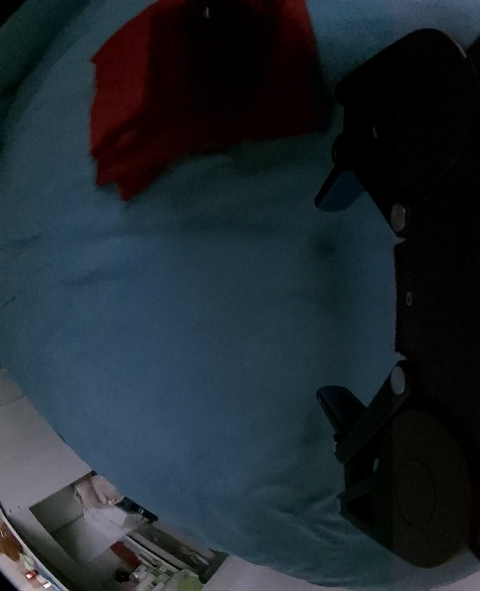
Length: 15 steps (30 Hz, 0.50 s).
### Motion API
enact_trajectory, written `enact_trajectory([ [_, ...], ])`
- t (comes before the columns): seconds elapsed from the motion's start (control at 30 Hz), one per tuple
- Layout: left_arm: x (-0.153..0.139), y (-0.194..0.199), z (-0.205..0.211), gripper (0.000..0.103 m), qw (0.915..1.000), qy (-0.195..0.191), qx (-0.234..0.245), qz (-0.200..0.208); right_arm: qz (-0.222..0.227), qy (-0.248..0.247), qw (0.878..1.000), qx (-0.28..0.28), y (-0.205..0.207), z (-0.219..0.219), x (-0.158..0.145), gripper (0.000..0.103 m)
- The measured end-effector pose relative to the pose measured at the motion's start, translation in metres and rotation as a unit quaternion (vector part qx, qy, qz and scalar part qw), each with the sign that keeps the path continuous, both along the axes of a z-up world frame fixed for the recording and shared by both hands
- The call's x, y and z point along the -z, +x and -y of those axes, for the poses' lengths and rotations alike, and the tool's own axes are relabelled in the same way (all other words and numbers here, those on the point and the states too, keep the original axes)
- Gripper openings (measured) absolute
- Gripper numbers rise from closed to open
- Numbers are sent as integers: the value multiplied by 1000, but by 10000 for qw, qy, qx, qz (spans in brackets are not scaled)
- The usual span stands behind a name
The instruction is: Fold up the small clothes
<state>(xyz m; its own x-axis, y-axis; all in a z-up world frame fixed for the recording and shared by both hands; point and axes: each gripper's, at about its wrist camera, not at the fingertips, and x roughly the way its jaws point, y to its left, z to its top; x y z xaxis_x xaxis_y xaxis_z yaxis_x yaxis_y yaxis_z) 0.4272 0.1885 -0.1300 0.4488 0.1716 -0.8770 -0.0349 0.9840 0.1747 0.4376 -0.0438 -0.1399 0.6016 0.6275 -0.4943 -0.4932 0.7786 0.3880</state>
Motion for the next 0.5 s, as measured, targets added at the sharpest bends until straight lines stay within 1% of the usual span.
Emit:
enact_trajectory([
  [0.07,-4,-3,-2,102,9999,-76,-102,84,193,-39,9994,-293,-7,-3,-15,24],
  [0.1,-6,-3,-5,102,9997,-117,-159,119,185,-126,9985,-491,-10,-6,-14,24],
  [0.13,-7,0,-9,102,9996,-156,-196,135,158,-288,9974,-639,-8,-12,-12,24],
  [0.17,-8,0,-10,102,9994,-198,-227,152,155,-609,9954,-723,-9,-20,-3,24],
  [0.2,-8,1,-10,102,9993,-219,-245,166,143,-846,9939,-700,-6,-27,6,27],
  [0.23,-7,0,-11,102,9993,-218,-252,171,72,-941,9933,-663,-3,-31,14,30],
  [0.27,-8,0,-11,102,9993,-211,-244,174,-35,-1015,9929,-613,1,-34,22,34],
  [0.33,-10,0,-11,102,9993,-209,-226,196,-66,-1095,9917,-668,0,-36,25,61],
  [0.37,-11,-3,-11,102,9992,-239,-221,216,27,-1107,9916,-664,-8,-37,21,69],
  [0.4,-14,-4,-11,102,9990,-298,-216,238,151,-1143,9913,-641,-17,-33,14,81],
  [0.43,-18,-6,-10,102,9987,-375,-219,266,327,-1185,9905,-611,-30,-27,7,86],
  [0.5,-27,-8,-6,102,9976,-580,-195,310,615,-1344,9880,-454,-51,-8,-10,88],
])
